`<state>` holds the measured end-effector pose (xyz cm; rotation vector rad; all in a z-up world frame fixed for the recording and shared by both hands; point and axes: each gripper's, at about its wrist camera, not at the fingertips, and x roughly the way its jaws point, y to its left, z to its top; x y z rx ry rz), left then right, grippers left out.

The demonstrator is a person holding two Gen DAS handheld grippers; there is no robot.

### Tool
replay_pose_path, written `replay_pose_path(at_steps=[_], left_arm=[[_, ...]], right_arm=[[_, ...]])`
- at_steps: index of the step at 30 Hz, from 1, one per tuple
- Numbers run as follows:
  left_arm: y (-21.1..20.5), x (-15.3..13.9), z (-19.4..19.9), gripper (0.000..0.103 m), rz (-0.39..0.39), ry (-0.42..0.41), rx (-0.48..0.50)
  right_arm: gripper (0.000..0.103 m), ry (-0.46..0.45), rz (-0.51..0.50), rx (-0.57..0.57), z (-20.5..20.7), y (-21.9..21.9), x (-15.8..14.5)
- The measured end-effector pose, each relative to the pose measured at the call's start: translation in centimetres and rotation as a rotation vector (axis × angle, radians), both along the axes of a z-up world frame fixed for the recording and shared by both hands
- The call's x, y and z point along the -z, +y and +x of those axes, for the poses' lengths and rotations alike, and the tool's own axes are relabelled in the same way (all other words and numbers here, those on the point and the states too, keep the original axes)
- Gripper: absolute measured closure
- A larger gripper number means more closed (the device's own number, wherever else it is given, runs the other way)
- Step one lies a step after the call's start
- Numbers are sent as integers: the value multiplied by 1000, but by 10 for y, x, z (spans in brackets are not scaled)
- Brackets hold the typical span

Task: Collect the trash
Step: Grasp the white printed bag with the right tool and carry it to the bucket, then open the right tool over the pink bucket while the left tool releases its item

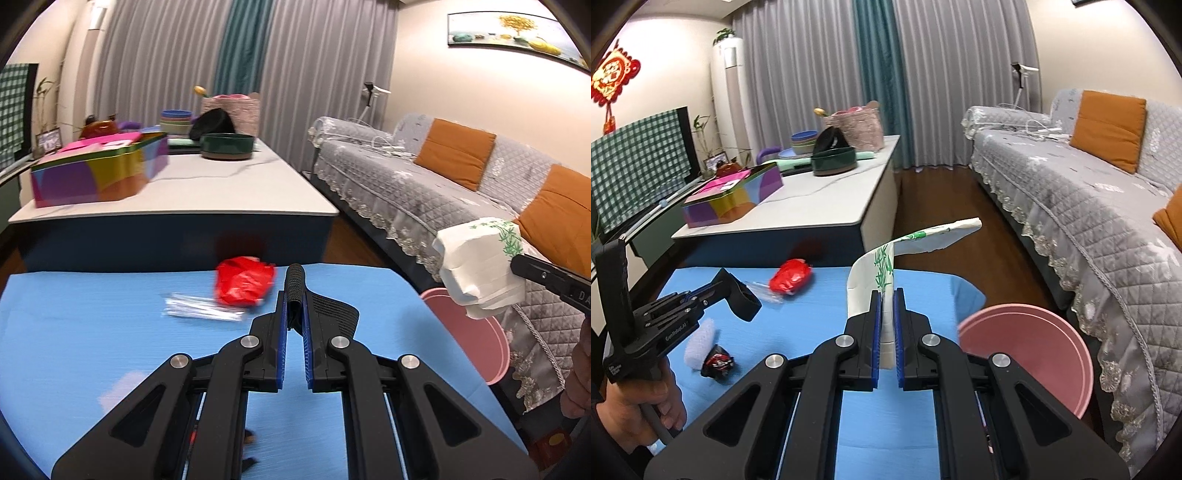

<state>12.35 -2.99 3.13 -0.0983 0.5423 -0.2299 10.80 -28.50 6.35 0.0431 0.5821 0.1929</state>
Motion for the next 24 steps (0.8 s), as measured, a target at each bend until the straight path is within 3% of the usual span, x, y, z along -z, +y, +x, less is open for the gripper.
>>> replay_pose_path(at_steps=[15,24], left_arm=[[-84,5,4,95,-17,19,149],[-154,3,9,95,10,13,262]], right_arm=[[96,-8,13,136,-7,-73,-8],[96,-4,30,228,-8,-116,-9]])
